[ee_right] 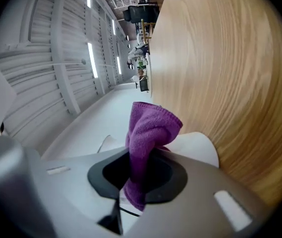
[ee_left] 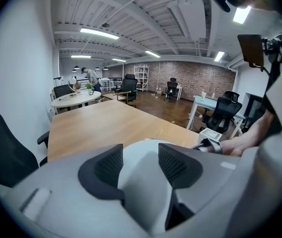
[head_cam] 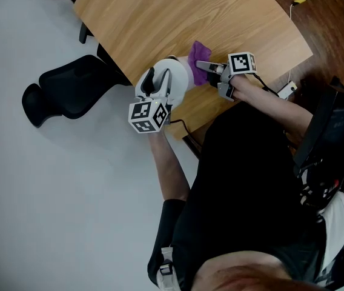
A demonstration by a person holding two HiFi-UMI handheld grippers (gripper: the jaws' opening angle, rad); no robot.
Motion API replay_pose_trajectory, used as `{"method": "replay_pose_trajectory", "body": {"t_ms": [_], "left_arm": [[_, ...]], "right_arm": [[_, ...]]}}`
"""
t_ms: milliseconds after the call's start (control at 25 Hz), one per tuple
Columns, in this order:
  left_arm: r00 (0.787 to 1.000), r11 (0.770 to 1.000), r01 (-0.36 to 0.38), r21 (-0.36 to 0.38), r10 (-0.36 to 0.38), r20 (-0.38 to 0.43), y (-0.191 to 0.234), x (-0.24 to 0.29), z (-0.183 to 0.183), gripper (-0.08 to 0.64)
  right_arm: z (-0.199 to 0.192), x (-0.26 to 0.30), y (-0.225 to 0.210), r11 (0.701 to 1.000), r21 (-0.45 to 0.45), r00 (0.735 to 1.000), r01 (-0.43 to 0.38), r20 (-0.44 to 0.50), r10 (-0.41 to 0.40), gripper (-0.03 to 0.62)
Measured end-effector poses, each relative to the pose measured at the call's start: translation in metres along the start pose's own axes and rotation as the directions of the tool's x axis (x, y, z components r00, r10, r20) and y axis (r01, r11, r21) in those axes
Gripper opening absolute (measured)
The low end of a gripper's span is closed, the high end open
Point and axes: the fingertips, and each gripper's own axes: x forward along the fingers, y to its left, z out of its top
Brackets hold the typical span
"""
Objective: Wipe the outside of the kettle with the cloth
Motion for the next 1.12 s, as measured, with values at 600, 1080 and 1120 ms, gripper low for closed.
{"method": "replay_pose_trajectory", "body": {"t_ms": [600, 1080, 1120], "left_arm": [[0.999, 0.999, 0.046, 0.02, -0.046, 0.002, -0.002, -0.001, -0.002, 0.204], [0.982, 0.974, 0.191, 0.121, -0.191, -0.011, 0.025, 0.021, 0.017, 0.198], [0.99, 0.985, 0.143, 0.1, -0.144, -0.001, 0.027, 0.019, 0.018, 0.198]], "right_arm": [[0.031, 0.016, -0.115, 0.934, -0.224, 0.952, 0.278, -0.065, -0.299, 0.055], [0.011, 0.014, -0.111, 0.976, -0.103, 0.979, 0.19, -0.048, -0.196, 0.055], [0.01, 0.012, -0.09, 0.986, -0.09, 0.989, 0.139, -0.042, -0.143, 0.055]]}}
